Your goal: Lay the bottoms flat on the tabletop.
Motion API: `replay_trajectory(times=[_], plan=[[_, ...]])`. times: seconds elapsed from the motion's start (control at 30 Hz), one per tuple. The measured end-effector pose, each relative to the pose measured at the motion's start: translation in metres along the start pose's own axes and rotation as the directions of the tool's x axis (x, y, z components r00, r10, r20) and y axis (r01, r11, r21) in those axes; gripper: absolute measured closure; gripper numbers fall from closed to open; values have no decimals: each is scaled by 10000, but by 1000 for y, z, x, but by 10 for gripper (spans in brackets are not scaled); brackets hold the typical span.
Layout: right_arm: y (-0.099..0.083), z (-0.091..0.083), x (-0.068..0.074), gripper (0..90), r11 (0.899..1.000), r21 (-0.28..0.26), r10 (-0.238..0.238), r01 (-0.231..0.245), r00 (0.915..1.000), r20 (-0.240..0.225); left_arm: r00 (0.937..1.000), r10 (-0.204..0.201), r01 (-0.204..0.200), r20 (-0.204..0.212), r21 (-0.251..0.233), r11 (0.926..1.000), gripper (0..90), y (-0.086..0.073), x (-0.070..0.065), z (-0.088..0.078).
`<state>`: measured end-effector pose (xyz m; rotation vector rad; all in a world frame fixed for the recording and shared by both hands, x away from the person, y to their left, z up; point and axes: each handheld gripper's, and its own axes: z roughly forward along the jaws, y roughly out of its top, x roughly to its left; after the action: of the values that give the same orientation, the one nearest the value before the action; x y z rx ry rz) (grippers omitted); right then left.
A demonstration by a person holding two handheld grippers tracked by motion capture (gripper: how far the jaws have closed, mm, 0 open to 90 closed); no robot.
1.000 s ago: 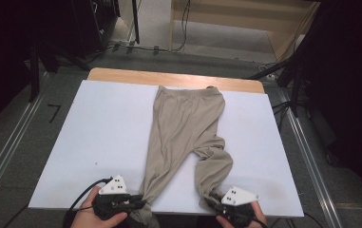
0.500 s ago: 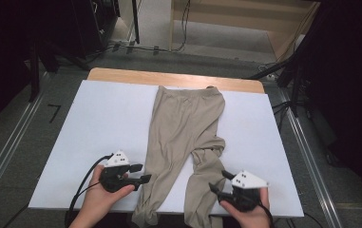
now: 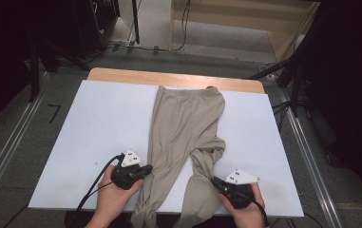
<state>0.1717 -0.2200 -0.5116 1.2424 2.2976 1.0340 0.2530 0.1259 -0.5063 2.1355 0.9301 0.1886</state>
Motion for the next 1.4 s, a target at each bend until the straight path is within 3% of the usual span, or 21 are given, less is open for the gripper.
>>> replay_trajectory(times=[0.1, 0.17, 0.2, 0.27, 0.3, 0.37, 0.47, 0.6, 0.7, 0.77, 0.83, 0.9, 0.97, 1.03, 1.07, 1.13, 1.23, 1.3, 1.33, 1.37, 1.4], plan=[[-3, -16, 14, 868, 9993, -73, -356, 354, 9991, -248, 9988, -349, 360, 337, -335, 9988, 899, -1, 8, -10], [-6, -26, 21, 867, 9986, 14, -527, 527, 9984, -214, 9953, -492, 546, 833, -629, 9965, 890, -1, 14, -17], [-8, -30, 25, 858, 9981, 103, -606, 607, 9981, -89, 9908, -592, 659, 1215, -516, 9965, 852, -1, 17, -20], [-13, -35, 31, 698, 9973, 116, -730, 731, 9973, -82, 9910, -529, 573, 1232, -327, 9978, 646, -3, 17, -26], [-14, -38, 34, 619, 9981, -78, -612, 611, 9980, -147, 9913, -497, 540, 1216, -322, 9980, 589, -5, 16, -28], [-13, -40, 40, 576, 9969, -488, -642, 619, 9968, -473, 9885, -572, 621, 1402, -310, 9976, 526, -12, 14, -35], [-2, -34, 55, 541, 9908, -964, -1035, 950, 9907, -880, 9862, -534, 572, 1567, -202, 9982, 494, -24, 6, -43], [13, -3, 81, 474, 9885, -919, -1340, 1197, 9764, -1696, 9795, -242, 269, 1999, -106, 9996, 456, -38, -16, -53], [21, 24, 99, 399, 9856, -743, -1635, 1519, 9678, -1915, 9856, 310, -349, 1664, 206, 9992, 456, -47, -30, -57], [24, 40, 108, 385, 9890, -613, -1442, 1343, 9678, -2064, 9872, 491, -569, 1519, 477, 9972, 475, -54, -36, -56], [27, 51, 115, 388, 9890, -631, -1441, 1336, 9663, -2131, 9870, 693, -799, 1450, 680, 9945, 614, -57, -39, -53], [30, 59, 123, 457, 9852, -652, -1688, 1583, 9617, -2161, 9870, 801, -914, 1393, 766, 9929, 770, -57, -40, -52], [33, 63, 130, 649, 9774, -652, -2098, 2009, 9591, -1902, 9852, 760, -881, 1539, 736, 9934, 842, -55, -39, -53], [36, 62, 131, 862, 9739, -432, -2271, 2230, 9541, -1954, 9835, 565, -681, 1718, 623, 9957, 864, -54, -34, -58], [37, 59, 128, 878, 9736, -328, -2279, 2258, 9553, -1882, 9817, 436, -543, 1856, 528, 9971, 865, -53, -31, -61], [38, 48, 117, 881, 9777, -352, -2098, 2069, 9595, -1879, 9804, 178, -254, 1962, 364, 9990, 871, -52, -23, -69], [38, 24, 90, 881, 9884, -570, -1486, 1410, 9754, -1632, 9800, -152, 130, 1983, 126, 9998, 872, -52, -9, -78], [36, 16, 79, 882, 9900, -693, -1314, 1225, 9810, -1426, 9837, -272, 265, 1777, 66, 9996, 872, -53, -3, -78], [34, 14, 75, 881, 9894, -667, -1356, 1292, 9855, -1024, 9897, -102, 84, 1428, 128, 9999, 869, -55, -1, -76], [32, 14, 70, 870, 9882, -606, -1439, 1407, 9882, -519, 9911, -163, 140, 1318, 185, 9997, 839, -56, 0, -73], [29, 14, 66, 794, 9916, -669, -1148, 1106, 9914, -628, 9884, -323, 296, 1483, 203, 9994, 737, -57, 1, -72]])
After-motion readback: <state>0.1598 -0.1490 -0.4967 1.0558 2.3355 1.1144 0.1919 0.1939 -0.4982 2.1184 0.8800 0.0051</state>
